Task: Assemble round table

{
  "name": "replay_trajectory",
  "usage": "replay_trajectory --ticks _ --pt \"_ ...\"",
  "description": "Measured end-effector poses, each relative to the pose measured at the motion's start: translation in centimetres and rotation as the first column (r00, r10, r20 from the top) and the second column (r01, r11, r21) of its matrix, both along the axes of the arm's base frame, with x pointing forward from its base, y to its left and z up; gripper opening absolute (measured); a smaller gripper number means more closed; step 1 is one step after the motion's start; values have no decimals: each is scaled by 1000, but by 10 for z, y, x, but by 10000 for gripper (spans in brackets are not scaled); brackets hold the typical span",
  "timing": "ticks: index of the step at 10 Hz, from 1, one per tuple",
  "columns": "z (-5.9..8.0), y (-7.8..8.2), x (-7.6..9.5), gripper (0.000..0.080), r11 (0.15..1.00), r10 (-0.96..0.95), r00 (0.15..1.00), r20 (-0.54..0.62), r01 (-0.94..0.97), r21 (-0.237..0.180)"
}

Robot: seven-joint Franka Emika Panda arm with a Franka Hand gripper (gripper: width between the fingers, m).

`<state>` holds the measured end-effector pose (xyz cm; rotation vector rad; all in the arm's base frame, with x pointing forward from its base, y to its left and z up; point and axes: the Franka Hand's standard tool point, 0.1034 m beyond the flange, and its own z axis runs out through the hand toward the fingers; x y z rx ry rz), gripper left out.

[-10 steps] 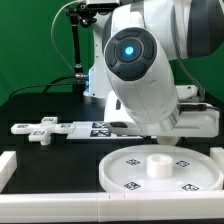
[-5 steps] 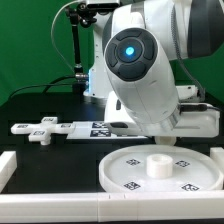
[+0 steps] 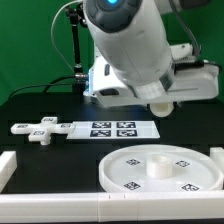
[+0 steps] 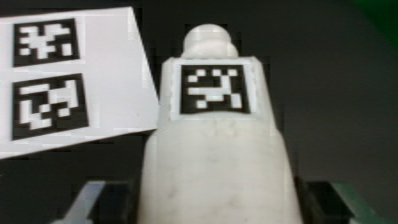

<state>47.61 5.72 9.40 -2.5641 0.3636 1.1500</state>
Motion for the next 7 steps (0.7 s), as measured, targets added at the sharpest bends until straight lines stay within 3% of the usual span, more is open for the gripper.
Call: replay_trajectory --ticks 1,3,4,5,7 --pt "6 -2 9 409 1000 -4 1000 25 4 -3" --pt "1 0 6 409 1000 -4 1000 29 4 -7" --pt "-3 -2 18 409 1000 -8 991 133 12 -28" --pt "-2 -8 21 409 999 34 976 213 -35 -1" --pt "8 -16 40 409 999 47 944 325 -45 -13"
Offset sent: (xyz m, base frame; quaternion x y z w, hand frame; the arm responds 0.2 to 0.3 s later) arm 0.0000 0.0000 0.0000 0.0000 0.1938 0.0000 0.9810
